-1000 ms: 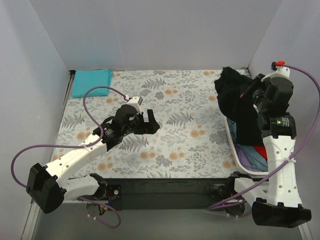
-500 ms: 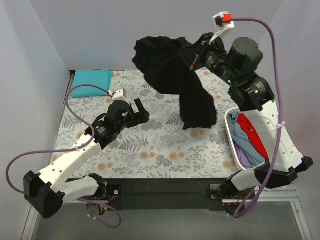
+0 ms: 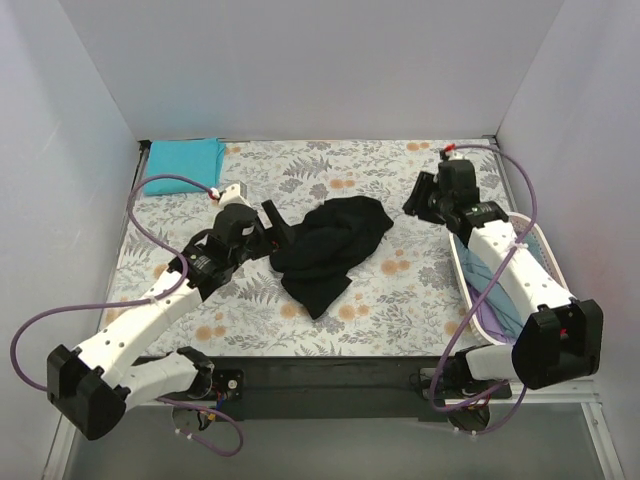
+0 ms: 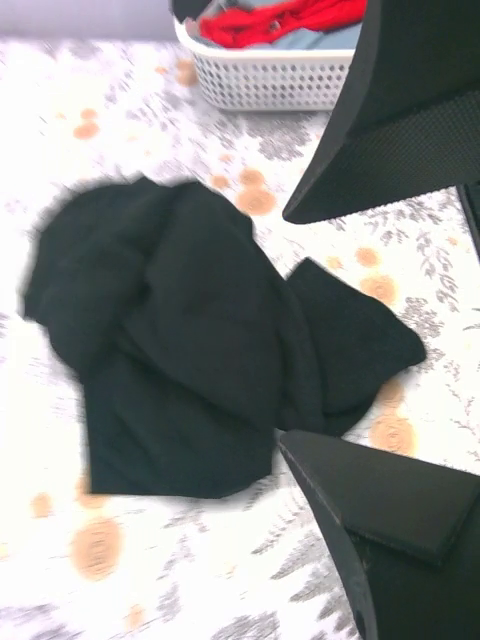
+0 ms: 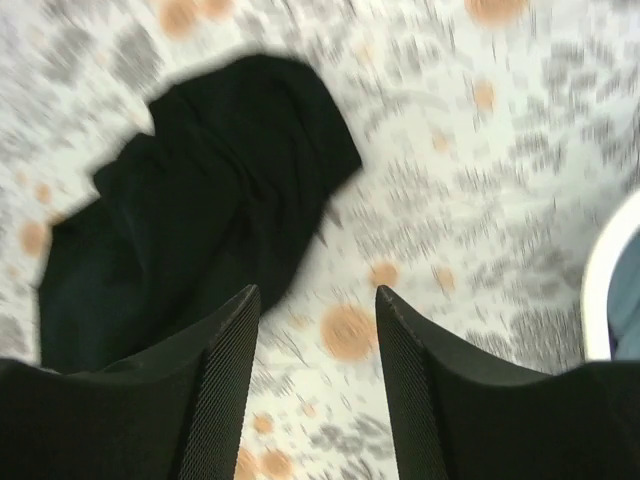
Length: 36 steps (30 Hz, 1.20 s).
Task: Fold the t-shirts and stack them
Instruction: Move the tshirt to the center of the board, then flatten the tshirt out
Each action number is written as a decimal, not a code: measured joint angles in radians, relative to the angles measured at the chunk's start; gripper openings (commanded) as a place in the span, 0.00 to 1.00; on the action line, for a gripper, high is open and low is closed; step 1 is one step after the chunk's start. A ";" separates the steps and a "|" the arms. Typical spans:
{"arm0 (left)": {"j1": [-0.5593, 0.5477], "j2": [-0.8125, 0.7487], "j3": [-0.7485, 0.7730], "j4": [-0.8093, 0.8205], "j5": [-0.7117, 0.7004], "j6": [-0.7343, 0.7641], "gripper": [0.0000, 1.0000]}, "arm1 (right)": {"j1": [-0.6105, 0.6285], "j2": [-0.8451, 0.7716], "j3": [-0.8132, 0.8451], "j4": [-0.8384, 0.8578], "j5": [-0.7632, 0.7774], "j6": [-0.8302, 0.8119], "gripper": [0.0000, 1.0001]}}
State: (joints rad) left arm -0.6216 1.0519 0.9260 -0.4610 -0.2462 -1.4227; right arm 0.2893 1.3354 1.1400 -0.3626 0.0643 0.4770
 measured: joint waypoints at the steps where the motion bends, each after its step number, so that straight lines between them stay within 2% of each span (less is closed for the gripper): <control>1: 0.000 0.017 -0.021 0.004 0.014 -0.019 0.79 | -0.007 -0.015 -0.056 -0.010 0.006 0.000 0.58; 2: 0.000 0.038 -0.045 0.010 0.033 -0.039 0.74 | -0.005 -0.030 -0.100 -0.024 0.006 0.000 0.58; 5: 0.000 0.109 -0.137 0.042 0.089 -0.095 0.69 | 0.010 -0.056 -0.160 -0.025 -0.006 -0.003 0.58; 9: -0.006 0.199 -0.245 0.067 0.151 -0.159 0.68 | 0.016 -0.047 -0.176 0.025 -0.056 -0.011 0.59; 14: -0.040 0.256 -0.265 0.107 0.185 -0.200 0.66 | 0.038 0.041 -0.161 0.101 -0.111 -0.026 0.59; 20: -0.062 0.279 -0.266 0.185 0.216 -0.224 0.58 | 0.123 0.180 -0.085 0.123 -0.124 -0.043 0.58; 22: -0.063 0.296 -0.268 0.211 0.226 -0.224 0.53 | 0.146 0.224 -0.037 0.127 -0.124 -0.048 0.58; 23: -0.063 0.312 -0.272 0.227 0.230 -0.225 0.45 | 0.161 0.252 -0.001 0.130 -0.124 -0.055 0.58; 26: -0.063 0.352 -0.282 0.247 0.249 -0.227 0.35 | 0.195 0.327 0.100 0.136 -0.119 -0.066 0.58; 28: -0.063 0.372 -0.288 0.257 0.261 -0.229 0.31 | 0.217 0.374 0.164 0.130 -0.109 -0.072 0.58; 32: -0.063 0.372 -0.298 0.261 0.267 -0.232 0.17 | 0.275 0.481 0.279 0.116 -0.052 -0.094 0.56; 33: -0.063 0.368 -0.298 0.259 0.266 -0.232 0.08 | 0.288 0.509 0.299 0.106 -0.037 -0.100 0.56; 34: -0.063 0.364 -0.298 0.257 0.266 -0.234 0.04 | 0.302 0.534 0.314 0.094 -0.020 -0.105 0.56; 36: -0.063 0.350 -0.297 0.250 0.260 -0.232 0.00 | 0.323 0.582 0.336 0.055 0.018 -0.117 0.55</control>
State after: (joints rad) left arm -0.6849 1.4017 0.6289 -0.2111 0.0139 -1.6547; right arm 0.6125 1.9171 1.4761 -0.3073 0.0826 0.3599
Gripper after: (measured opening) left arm 0.037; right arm 0.556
